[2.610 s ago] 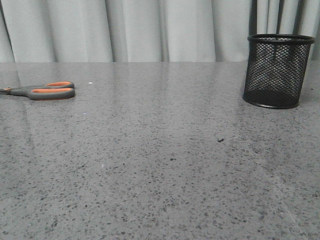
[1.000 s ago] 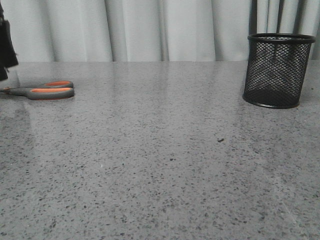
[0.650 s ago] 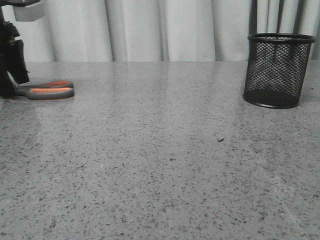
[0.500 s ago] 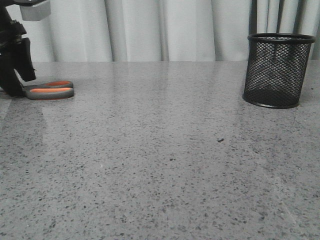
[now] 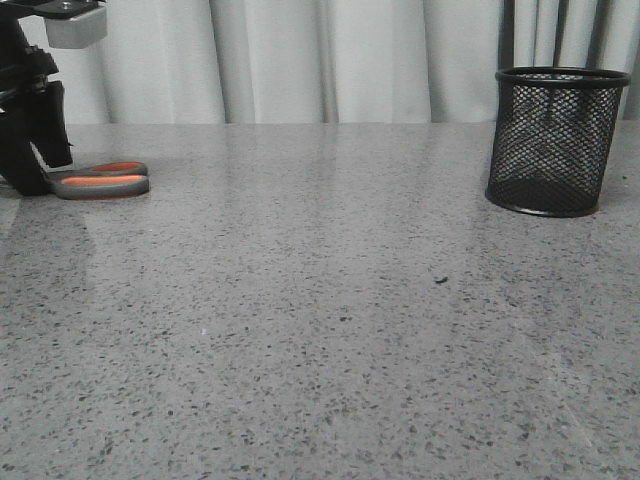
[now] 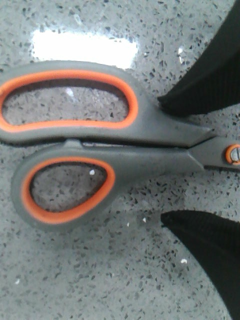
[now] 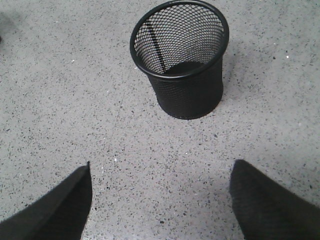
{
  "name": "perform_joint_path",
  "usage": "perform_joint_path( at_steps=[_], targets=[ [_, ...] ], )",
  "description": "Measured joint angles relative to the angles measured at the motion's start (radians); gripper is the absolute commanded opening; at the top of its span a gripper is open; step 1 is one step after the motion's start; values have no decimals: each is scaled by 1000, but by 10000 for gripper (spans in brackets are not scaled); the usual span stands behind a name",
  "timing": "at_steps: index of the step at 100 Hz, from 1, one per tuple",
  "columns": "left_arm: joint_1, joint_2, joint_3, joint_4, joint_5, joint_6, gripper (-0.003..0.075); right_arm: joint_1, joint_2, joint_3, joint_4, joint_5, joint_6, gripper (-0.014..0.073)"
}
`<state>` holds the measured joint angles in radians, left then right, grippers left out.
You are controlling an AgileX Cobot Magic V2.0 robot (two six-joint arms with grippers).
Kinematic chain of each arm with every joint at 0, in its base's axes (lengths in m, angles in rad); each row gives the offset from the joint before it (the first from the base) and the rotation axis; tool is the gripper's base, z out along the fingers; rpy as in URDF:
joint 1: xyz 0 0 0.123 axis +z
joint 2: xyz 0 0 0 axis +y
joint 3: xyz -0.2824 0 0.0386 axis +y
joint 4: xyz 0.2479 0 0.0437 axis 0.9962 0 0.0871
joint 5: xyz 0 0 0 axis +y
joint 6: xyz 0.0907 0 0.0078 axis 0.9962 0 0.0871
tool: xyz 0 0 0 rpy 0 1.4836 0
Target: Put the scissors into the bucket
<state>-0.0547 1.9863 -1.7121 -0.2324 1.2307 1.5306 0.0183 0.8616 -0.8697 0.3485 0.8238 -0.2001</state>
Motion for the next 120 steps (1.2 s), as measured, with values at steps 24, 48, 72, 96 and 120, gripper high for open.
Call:
perform_joint_path(
  at_steps=[24, 48, 72, 96, 120],
  targets=[
    [-10, 2, -2, 6, 32, 0, -19, 0, 0, 0, 0, 0, 0, 514],
    [-10, 2, -2, 2, 28, 0, -3, 0, 0, 0, 0, 0, 0, 514],
    [-10, -9, 0, 0, 18, -12, -4, 0, 0, 0, 0, 0, 0, 514],
    [-15, -110, -47, 15, 10, -35, -4, 0, 0, 0, 16, 0, 0, 514],
    [-78, -284, -101, 16, 16, -88, -4, 0, 0, 0, 172, -28, -87, 514]
  ],
)
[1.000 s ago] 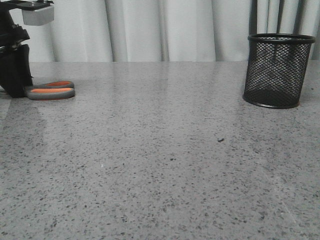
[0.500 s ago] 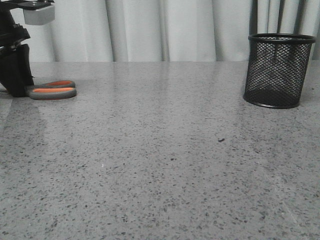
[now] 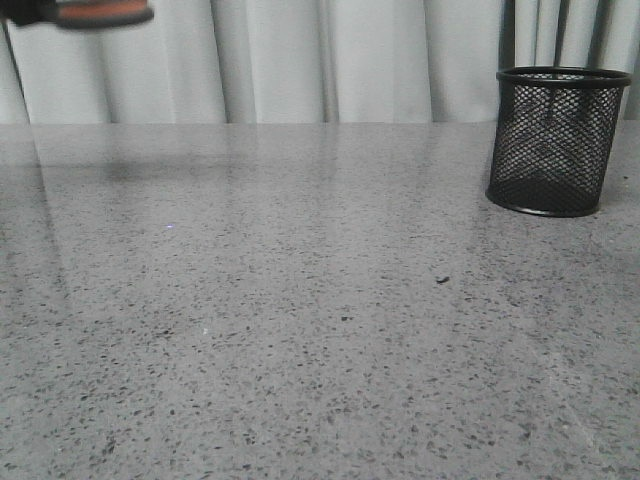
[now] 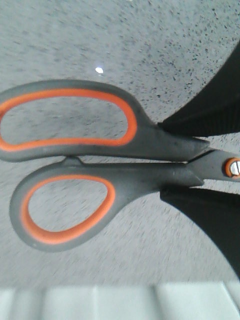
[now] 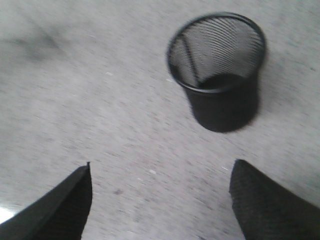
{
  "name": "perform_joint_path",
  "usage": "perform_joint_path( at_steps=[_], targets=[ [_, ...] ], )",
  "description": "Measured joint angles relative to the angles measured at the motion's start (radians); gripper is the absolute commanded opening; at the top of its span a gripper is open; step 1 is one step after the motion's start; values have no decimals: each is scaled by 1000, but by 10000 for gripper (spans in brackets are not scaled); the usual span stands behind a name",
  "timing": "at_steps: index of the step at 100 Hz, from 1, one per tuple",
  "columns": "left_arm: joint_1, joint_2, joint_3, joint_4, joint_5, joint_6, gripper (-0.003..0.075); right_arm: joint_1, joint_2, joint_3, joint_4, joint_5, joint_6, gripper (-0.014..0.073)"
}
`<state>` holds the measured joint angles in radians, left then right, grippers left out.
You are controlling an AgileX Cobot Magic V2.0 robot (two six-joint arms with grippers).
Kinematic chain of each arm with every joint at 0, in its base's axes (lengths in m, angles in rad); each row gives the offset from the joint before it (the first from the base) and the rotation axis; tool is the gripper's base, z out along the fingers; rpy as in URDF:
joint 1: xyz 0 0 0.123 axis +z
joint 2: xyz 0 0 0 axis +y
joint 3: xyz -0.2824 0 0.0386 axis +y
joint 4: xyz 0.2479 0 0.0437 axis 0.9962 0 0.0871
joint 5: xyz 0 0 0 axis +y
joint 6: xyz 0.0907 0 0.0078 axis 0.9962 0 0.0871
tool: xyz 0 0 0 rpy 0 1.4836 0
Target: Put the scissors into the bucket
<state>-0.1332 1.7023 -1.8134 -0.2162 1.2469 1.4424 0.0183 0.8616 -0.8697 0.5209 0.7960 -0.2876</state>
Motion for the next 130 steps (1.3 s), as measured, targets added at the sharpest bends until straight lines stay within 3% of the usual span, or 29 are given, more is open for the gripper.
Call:
perform_joint_path(
  at_steps=[38, 55, 96, 130],
  targets=[
    [-287, -172, 0, 6, 15, -118, -4, 0, 0, 0, 637, -15, -358, 514],
    [-431, -191, 0, 66, 19, -216, -4, 0, 0, -2, 824, -6, -451, 514],
    [-663, -191, -17, 102, -25, -359, -4, 0, 25, -78, 869, 18, -477, 514],
    [-702, -191, -75, 106, -38, -375, -4, 0, 92, -85, 869, 74, -477, 500]
  ],
)
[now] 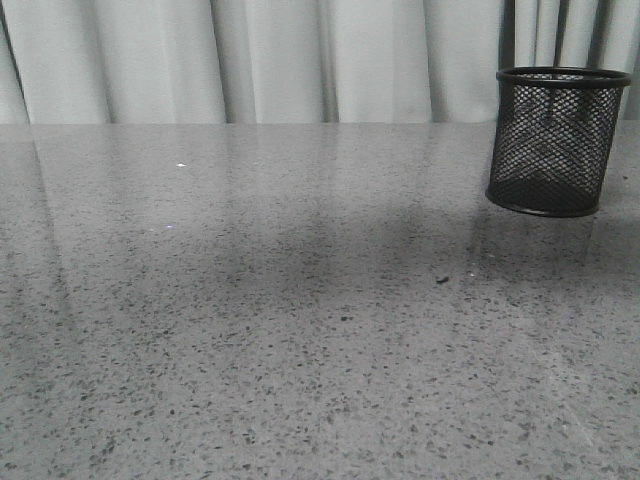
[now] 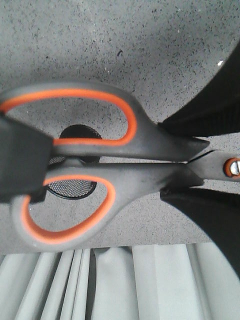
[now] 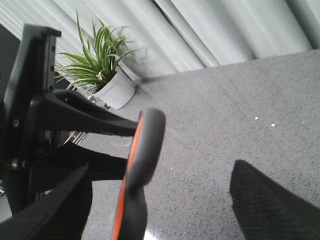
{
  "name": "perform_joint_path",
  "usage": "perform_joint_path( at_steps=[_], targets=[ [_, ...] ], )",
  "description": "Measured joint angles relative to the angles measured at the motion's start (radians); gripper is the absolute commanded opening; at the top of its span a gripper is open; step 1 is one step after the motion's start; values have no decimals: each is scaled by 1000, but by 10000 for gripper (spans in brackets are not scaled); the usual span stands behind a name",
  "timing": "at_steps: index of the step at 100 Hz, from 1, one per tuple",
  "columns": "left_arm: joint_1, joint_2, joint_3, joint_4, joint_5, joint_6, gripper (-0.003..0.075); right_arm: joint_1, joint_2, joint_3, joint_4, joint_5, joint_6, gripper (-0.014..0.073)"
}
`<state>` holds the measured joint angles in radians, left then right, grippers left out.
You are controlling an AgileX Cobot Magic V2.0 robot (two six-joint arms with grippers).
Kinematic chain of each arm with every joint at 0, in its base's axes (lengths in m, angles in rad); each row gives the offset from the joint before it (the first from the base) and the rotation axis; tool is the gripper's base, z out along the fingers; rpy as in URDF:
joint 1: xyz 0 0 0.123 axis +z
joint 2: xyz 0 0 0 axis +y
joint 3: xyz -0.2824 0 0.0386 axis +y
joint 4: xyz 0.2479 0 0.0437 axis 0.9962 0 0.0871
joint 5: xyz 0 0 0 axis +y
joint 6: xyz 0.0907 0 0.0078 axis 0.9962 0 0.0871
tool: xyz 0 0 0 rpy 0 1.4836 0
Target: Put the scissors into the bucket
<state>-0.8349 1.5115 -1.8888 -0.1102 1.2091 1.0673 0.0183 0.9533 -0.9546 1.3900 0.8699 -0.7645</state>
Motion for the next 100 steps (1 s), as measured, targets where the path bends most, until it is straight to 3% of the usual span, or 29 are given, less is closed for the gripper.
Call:
perform_joint_path(
  at_steps=[8, 42, 56, 70, 87, 100],
  targets=[
    [0, 0, -2, 0, -2, -2, -4, 0, 4, 0, 2, 8, 0, 430],
    [0, 0, -2, -18, -62, -2, -8, 0, 9, -6, 18, 42, 1, -76],
    [0, 0, -2, -20, -64, -2, 33, 0, 9, -8, 37, 47, 14, -74],
    [0, 0, -2, -23, -47, -2, 176, 0, 9, -8, 37, 52, 18, -69],
    [0, 0, -2, -53, -16, -58, 414, 0, 9, -8, 12, 57, -3, -69],
    [0, 0, -2, -60, -5, -77, 459, 0, 9, -8, 6, 57, -3, -68]
  ],
)
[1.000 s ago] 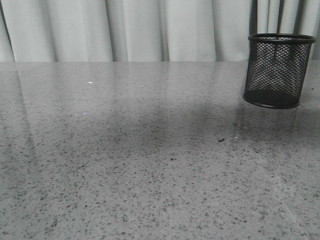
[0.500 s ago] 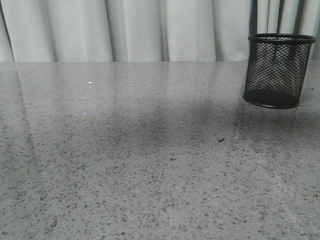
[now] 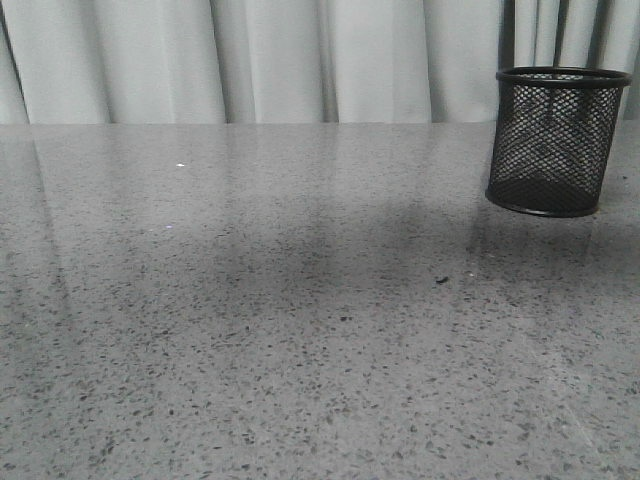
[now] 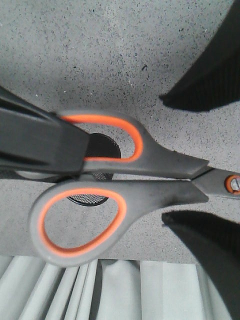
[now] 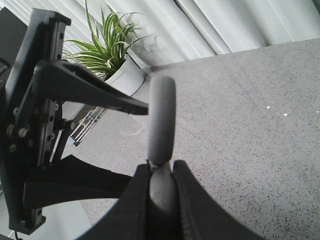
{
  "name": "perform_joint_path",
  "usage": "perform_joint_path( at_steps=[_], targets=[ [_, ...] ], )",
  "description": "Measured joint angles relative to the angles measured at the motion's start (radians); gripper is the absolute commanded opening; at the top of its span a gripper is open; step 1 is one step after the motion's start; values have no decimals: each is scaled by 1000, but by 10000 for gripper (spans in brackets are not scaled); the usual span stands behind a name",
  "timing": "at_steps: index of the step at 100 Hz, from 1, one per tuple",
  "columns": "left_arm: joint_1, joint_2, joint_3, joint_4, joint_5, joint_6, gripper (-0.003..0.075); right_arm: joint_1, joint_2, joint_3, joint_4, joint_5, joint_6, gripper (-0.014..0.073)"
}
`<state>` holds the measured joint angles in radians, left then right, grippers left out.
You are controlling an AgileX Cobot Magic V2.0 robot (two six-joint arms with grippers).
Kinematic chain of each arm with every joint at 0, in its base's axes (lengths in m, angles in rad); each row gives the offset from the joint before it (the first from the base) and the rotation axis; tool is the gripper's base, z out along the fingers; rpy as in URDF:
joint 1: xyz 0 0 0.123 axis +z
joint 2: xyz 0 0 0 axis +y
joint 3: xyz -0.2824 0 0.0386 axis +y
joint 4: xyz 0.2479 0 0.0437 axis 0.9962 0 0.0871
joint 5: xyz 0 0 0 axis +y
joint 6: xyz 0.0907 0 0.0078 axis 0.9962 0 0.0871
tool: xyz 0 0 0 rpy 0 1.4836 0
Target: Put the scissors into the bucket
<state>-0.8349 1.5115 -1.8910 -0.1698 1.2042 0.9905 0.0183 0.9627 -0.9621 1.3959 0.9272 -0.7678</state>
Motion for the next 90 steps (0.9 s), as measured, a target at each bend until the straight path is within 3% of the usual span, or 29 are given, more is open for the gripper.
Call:
perform_joint_path(
  at_steps=[22, 36, 61, 76, 90],
  targets=[
    [24, 0, -3, 39, 2, -90, 458, 0, 0, 0, -21, -38, 0, -67],
    [140, 0, -28, 102, 11, -248, 458, -11, 0, -11, -102, -60, 15, -54],
    [453, -65, -62, 122, 55, -362, 458, -95, 15, -212, -499, -28, 243, -55],
    [596, -124, -66, 102, 59, -367, 458, -126, 78, -397, -783, 133, 401, -55],
    [680, -161, -71, 60, 61, -370, 458, -126, 166, -530, -943, 288, 483, -55]
  ],
)
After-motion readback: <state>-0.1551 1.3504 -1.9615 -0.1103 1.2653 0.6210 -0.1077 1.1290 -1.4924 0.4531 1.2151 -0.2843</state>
